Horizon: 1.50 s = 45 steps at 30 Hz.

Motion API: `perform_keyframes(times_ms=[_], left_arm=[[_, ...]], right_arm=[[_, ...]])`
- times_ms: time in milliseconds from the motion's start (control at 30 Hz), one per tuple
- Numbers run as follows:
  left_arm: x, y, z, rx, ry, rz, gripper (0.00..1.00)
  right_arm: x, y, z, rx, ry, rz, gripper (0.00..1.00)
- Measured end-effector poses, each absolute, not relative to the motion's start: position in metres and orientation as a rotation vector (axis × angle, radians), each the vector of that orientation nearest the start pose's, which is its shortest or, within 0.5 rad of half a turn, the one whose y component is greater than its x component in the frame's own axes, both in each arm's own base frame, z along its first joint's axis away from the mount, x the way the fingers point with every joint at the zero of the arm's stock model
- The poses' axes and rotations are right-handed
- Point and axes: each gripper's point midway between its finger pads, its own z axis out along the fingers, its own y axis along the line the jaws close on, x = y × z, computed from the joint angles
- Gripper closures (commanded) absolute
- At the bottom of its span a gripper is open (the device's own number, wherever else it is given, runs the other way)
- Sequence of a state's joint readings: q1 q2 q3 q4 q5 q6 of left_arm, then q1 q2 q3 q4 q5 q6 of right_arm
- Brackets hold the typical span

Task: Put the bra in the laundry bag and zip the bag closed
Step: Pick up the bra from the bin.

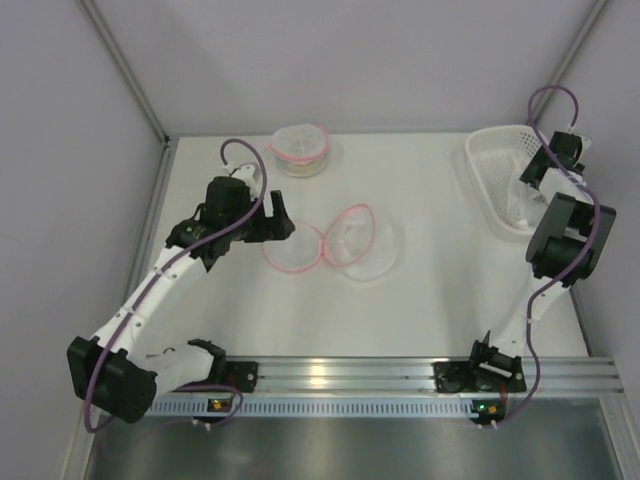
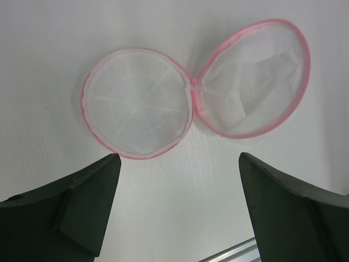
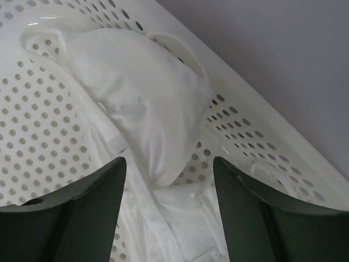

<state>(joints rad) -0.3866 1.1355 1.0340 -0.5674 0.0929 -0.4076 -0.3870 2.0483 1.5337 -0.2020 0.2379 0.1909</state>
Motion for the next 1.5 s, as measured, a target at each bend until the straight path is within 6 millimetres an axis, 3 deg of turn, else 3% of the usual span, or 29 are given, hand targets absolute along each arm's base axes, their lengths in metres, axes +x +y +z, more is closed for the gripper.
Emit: perform_keyframes(times_ms=[67, 267, 333, 367, 567, 667, 733, 833, 967, 1100, 1200, 1267, 1367, 1500], left_arm=[[0.292, -0.154, 0.206, 0.018, 2.288, -0.532, 0.05], [0.291, -0.154, 0.209, -0.006, 2.28, -0.542, 0.05], [0.291, -0.154, 0.211, -0.014, 2.275, -0.548, 0.05], [0.29, -0.154, 0.212, -0.017, 2.273, -0.55, 0.05], [0.289, -0.154, 0.216, -0.031, 2.262, -0.561, 0.06], [0.29, -0.155, 0.216, -0.032, 2.259, -0.564, 0.07], [0.291, -0.157, 0.218, -0.021, 2.248, -0.575, 0.07], [0.296, -0.165, 0.222, 0.019, 2.228, -0.611, 0.07], [0.308, -0.18, 0.23, 0.088, 2.183, -0.675, 0.08], [0.326, -0.201, 0.246, 0.165, 2.103, -0.766, 0.07], [0.337, -0.219, 0.263, 0.227, 2.019, -0.841, 0.07], [0.344, -0.233, 0.278, 0.277, 1.945, -0.89, 0.07], [0.351, -0.264, 0.304, 0.377, 1.829, -0.964, 0.07], [0.359, -0.317, 0.333, 0.517, 1.701, -1.044, 0.07]], right_arm=[[0.495, -0.239, 0.083, 0.762, 2.161, -0.375, 0.42], [0.504, -0.246, 0.069, 0.759, 2.175, -0.371, 0.68], [0.508, -0.25, 0.067, 0.756, 2.176, -0.375, 0.96], [0.509, -0.251, 0.066, 0.755, 2.176, -0.376, 1.0], [0.519, -0.249, 0.067, 0.737, 2.161, -0.333, 1.0], [0.514, -0.235, 0.078, 0.716, 2.142, -0.261, 1.0], [0.507, -0.223, 0.095, 0.699, 2.121, -0.201, 1.0], [0.502, -0.204, 0.151, 0.645, 2.02, -0.125, 1.0], [0.497, -0.171, 0.261, 0.49, 1.793, -0.046, 1.0], [0.48, -0.129, 0.35, 0.322, 1.595, 0.048, 1.0], [0.466, -0.101, 0.383, 0.236, 1.521, 0.135, 1.0], [0.458, -0.082, 0.393, 0.192, 1.498, 0.203, 1.0], [0.445, -0.059, 0.394, 0.157, 1.488, 0.3, 1.0], [0.43, -0.01, 0.396, 0.092, 1.455, 0.473, 1.0]])
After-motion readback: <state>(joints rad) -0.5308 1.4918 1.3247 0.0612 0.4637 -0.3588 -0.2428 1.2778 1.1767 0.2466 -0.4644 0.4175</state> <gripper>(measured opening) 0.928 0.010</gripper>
